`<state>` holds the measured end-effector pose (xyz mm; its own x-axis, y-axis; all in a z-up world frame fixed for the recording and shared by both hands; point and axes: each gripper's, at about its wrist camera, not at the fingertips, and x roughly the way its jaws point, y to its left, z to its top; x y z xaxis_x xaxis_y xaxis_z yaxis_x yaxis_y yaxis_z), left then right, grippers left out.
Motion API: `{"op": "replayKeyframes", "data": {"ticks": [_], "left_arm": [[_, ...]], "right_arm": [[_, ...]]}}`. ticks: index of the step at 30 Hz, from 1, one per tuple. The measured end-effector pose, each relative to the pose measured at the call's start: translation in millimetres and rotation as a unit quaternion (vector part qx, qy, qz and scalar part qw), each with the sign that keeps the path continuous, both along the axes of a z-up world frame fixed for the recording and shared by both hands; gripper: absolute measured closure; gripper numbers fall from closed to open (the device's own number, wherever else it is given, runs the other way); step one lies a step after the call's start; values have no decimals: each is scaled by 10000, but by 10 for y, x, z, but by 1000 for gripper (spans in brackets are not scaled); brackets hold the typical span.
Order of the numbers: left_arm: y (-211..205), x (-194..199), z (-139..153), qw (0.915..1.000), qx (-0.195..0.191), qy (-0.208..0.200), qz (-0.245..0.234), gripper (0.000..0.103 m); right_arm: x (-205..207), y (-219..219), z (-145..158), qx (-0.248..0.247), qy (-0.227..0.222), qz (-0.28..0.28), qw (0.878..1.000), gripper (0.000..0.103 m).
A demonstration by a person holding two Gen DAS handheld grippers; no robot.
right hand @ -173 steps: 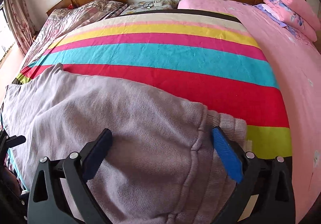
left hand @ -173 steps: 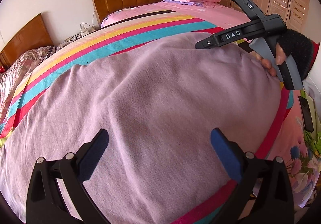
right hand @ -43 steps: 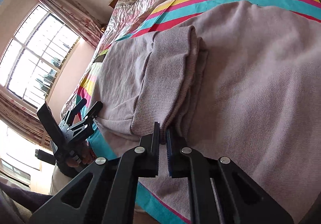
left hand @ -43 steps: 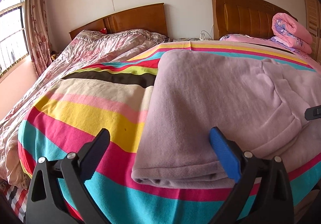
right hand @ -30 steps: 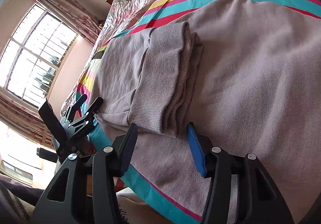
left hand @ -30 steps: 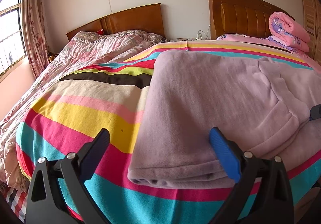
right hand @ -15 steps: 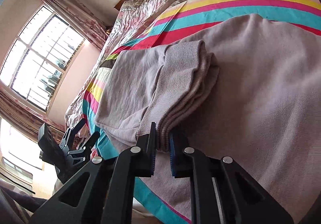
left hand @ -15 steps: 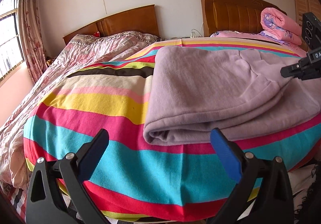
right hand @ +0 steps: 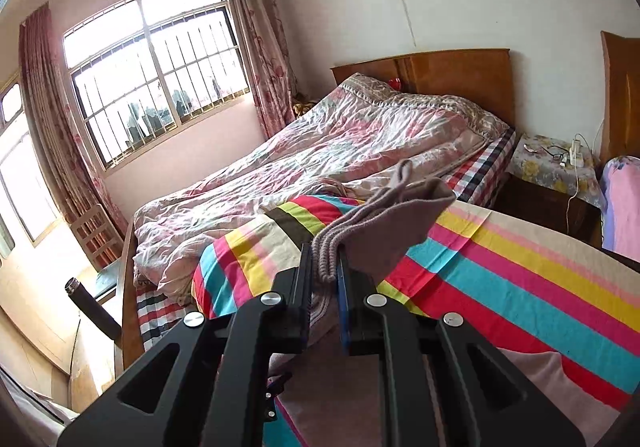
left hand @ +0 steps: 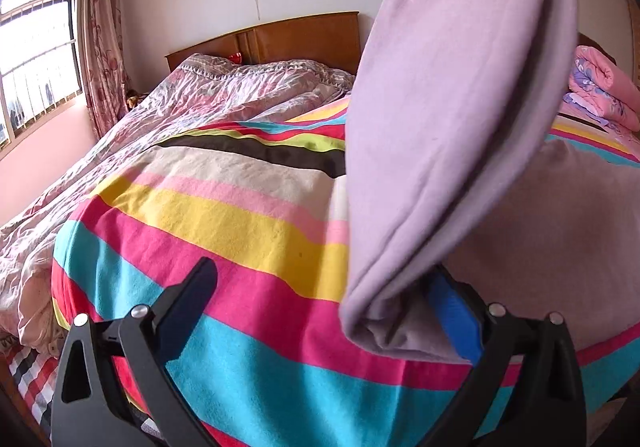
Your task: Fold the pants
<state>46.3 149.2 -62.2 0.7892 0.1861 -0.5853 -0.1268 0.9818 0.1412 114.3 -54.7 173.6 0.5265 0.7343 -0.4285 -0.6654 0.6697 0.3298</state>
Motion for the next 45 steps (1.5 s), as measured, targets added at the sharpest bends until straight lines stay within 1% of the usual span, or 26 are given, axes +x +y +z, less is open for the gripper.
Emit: {"op": "replayKeyframes", "data": {"ticks": [1,2,3,4,5,7,8,9,10,12,14,16,20,22,24,26,30,32,35,36,38,40,42,43,44,45], "left_arm": [[101,30,-29,9999,-72,47,114,1],[225,35,-42,9988,-474,69,16,1],[333,36,-57,9964,-844,103,38,1],[406,40,-84,9941,-1076,129,78,1],[440,45,-127,9930,-1160,179,106,1],[437,65,-224,9932,-1121,302,85,1],[397,64,-246,9946,-986,302,56,1],[354,70,-253,9961,-833,306,32,1],[352,88,-252,9965,-775,313,31,1],[384,114,-240,9956,-853,392,-4,1],[366,123,-250,9961,-772,424,-2,1],[376,116,-259,9959,-803,411,36,1],[397,111,-260,9949,-917,404,112,1],[425,118,-263,9942,-988,423,60,1],[438,131,-266,9939,-1008,436,11,1],[420,118,-264,9949,-910,434,-11,1],[412,106,-264,9955,-837,439,-45,1],[413,111,-266,9956,-834,419,-37,1],[409,108,-267,9957,-807,443,-45,1],[401,110,-263,9959,-772,463,-51,1],[368,105,-240,9969,-607,497,-94,1],[301,50,-197,9978,-325,536,-196,1],[216,-121,-115,9969,98,585,-514,1],[189,-235,-60,9951,286,641,-702,1],[192,-343,18,9941,381,645,-786,1],[225,-426,140,9944,348,571,-820,1]], "right_arm": [[-46,-144,-71,48,60,-110,9999,91],[-89,-289,-205,56,197,-258,9995,91],[-143,-450,-419,106,417,-393,9983,91],[-202,-613,-704,157,726,-537,9958,91],[-263,-767,-1059,86,1140,-764,9905,91],[-348,-1011,-1816,-66,1993,-1141,9732,91],[-376,-1073,-2183,-64,2440,-1240,9618,91],[-435,-1074,-2445,-16,2686,-1281,9547,91],[-495,-1112,-2465,250,2484,-1287,9597,91],[-497,-1101,-2429,271,2395,-1303,9617,91],[-498,-1103,-2399,322,2318,-1293,9636,91],[-532,-1093,-2357,340,2300,-1266,9643,91],[-676,-1055,-2160,441,2159,-1094,9693,91],[-732,-1066,-2227,425,2287,-1063,9667,91],[-713,-1111,-2393,292,2484,-1158,9613,92],[-690,-1127,-2503,351,2669,-1171,9559,92],[-740,-1077,-2418,172,2527,-1114,9610,92],[-756,-1088,-2428,121,2539,-1153,9602,92],[-756,-1157,-2475,263,2658,-1235,9557,94],[-766,-1156,-2452,222,2618,-1267,9565,95],[-767,-1162,-2459,198,2584,-1246,9578,95],[-767,-1170,-2462,169,2550,-1176,9596,95],[-812,-1179,-2330,-69,2248,-1152,9675,87],[-836,-1208,-2247,-226,2034,-1215,9713,86],[-842,-1261,-2168,-342,1846,-1311,9734,79],[-818,-1299,-2093,-419,1700,-1390,9747,65]]}}
